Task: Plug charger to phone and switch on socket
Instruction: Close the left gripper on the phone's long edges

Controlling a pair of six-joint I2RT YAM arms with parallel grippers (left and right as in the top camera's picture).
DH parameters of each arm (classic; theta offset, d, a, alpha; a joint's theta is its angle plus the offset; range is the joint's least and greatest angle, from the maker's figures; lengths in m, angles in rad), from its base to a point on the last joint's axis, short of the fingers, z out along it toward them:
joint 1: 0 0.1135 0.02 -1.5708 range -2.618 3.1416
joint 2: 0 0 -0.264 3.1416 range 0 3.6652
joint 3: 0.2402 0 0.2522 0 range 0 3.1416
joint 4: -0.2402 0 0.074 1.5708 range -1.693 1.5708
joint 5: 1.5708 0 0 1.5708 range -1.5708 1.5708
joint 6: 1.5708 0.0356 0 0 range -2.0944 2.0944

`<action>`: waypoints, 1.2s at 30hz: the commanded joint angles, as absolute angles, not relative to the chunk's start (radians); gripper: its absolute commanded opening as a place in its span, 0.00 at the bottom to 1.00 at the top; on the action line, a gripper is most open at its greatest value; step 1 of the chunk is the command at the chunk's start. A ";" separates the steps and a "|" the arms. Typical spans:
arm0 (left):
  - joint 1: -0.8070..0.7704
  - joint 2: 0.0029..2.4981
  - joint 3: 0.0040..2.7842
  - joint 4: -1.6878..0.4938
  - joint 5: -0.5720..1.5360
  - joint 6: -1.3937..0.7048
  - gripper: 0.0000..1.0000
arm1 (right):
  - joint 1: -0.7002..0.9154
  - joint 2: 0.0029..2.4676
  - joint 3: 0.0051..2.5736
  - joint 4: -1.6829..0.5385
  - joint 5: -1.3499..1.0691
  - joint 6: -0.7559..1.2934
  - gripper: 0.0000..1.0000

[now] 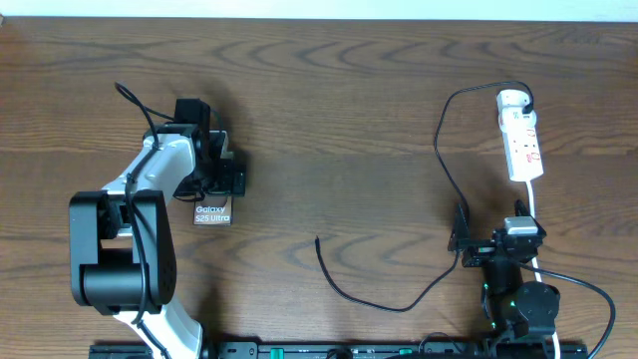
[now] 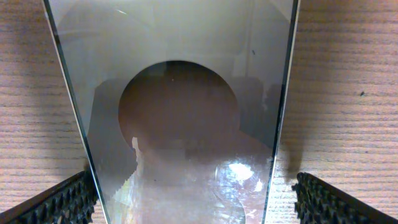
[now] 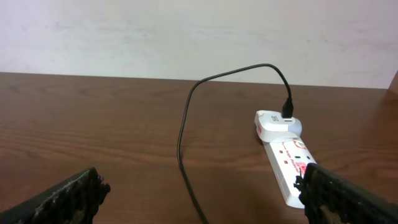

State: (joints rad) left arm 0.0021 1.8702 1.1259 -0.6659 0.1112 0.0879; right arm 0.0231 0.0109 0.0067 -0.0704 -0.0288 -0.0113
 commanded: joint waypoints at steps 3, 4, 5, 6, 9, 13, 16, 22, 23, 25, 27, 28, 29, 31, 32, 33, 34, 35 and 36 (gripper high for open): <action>0.001 1.876 1.105 -0.645 0.073 0.120 0.99 | 0.028 0.005 0.006 -0.075 -0.028 -0.020 0.99; 0.001 1.876 1.105 -0.645 0.065 0.120 0.99 | 0.028 0.005 0.006 -0.075 -0.028 -0.020 0.99; 0.001 1.876 1.105 -0.645 0.056 0.120 0.99 | 0.028 0.005 0.006 -0.075 -0.028 -0.020 0.99; 0.001 1.876 1.105 -0.645 0.054 0.119 0.99 | 0.028 0.005 0.006 -0.075 -0.028 -0.020 0.99; 0.000 1.876 1.105 -0.646 0.055 0.119 0.99 | 0.028 0.005 0.006 -0.075 -0.028 -0.020 0.99; 0.000 1.876 1.105 -0.646 0.056 0.119 0.99 | 0.028 0.005 0.006 -0.075 -0.028 -0.020 0.99; 0.000 1.876 1.103 -0.645 0.060 0.118 0.99 | 0.028 0.005 0.006 -0.075 -0.028 -0.019 0.99; 0.000 1.876 1.101 -0.645 0.059 0.119 0.99 | 0.028 0.005 0.006 -0.075 -0.028 -0.020 0.99; 0.000 1.876 1.101 -0.645 0.059 0.119 0.99 | 0.028 0.005 0.006 -0.075 -0.028 -0.020 0.99; 0.000 1.876 1.098 -0.645 0.059 0.119 0.99 | 0.028 0.005 0.006 -0.075 -0.028 -0.020 0.99; 0.000 1.876 1.095 -0.645 0.059 0.119 0.99 | 0.028 0.005 0.006 -0.075 -0.028 -0.020 0.99; 0.000 1.876 1.093 -0.645 0.059 0.119 0.99 | 0.028 0.005 0.006 -0.075 -0.028 -0.020 0.99; 0.000 1.876 1.092 -0.645 0.059 0.119 0.99 | 0.028 0.005 0.006 -0.075 -0.028 -0.020 0.99; 0.000 1.876 1.089 -0.645 0.059 0.119 0.99 | 0.028 0.005 0.006 -0.075 -0.028 -0.020 0.99; 0.000 1.876 1.088 -0.645 0.059 0.119 0.99 | 0.028 0.005 0.006 -0.075 -0.028 -0.020 0.99; 0.000 1.876 1.088 -0.645 0.059 0.119 0.99 | 0.028 0.005 0.006 -0.075 -0.028 -0.020 0.99; 0.000 1.876 1.088 -0.645 0.059 0.119 0.99 | 0.028 0.005 0.006 -0.075 -0.028 -0.020 0.99; 0.000 1.876 1.088 -0.645 0.059 0.119 0.99 | 0.028 0.005 0.006 -0.075 -0.028 -0.020 0.99; 0.000 1.876 1.088 -0.645 0.059 0.119 0.99 | 0.028 0.005 0.006 -0.075 -0.028 -0.020 0.99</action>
